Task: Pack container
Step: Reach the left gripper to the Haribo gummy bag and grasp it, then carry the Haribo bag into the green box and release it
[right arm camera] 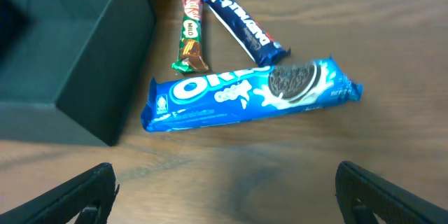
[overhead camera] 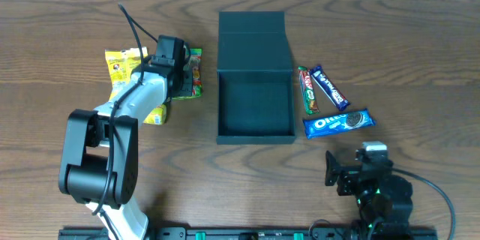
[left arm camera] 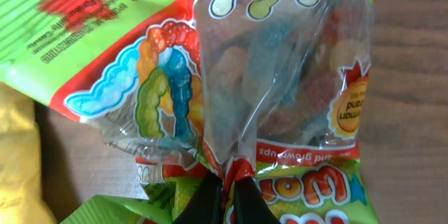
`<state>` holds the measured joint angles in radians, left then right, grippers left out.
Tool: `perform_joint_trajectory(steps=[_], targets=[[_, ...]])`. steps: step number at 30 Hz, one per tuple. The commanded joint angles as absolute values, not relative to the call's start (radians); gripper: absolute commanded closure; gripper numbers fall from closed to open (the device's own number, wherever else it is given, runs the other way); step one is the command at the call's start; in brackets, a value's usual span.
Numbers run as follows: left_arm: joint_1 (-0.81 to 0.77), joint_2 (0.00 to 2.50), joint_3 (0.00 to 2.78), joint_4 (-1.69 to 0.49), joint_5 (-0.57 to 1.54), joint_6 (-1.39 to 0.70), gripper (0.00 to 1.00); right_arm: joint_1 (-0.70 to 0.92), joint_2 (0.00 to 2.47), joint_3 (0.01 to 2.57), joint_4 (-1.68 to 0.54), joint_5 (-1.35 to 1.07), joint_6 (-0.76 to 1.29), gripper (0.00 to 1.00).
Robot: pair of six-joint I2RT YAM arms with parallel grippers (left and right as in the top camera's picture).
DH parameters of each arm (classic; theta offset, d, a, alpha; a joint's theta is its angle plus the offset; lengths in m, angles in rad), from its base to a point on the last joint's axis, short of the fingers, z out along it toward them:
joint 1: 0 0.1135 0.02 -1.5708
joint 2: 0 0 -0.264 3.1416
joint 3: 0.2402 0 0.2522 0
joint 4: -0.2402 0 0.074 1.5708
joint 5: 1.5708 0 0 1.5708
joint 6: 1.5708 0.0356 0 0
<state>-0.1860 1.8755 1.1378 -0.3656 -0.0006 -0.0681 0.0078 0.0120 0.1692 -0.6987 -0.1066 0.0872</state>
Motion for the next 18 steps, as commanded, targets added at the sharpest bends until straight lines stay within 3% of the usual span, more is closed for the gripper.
perform_joint_trajectory(steps=[1,8,18], targets=[[-0.191,1.833,1.229,-0.429,-0.012,-0.094,0.95,0.012,0.006,0.167,-0.69,-0.102,0.304,0.01],[-0.268,1.666,1.327,-0.515,-0.064,-0.128,0.94,0.012,0.006,0.167,-0.682,-0.102,0.344,0.01],[-0.546,1.513,1.328,-0.65,-0.063,-0.427,0.94,0.012,0.006,0.167,-0.681,-0.102,0.344,0.01]])
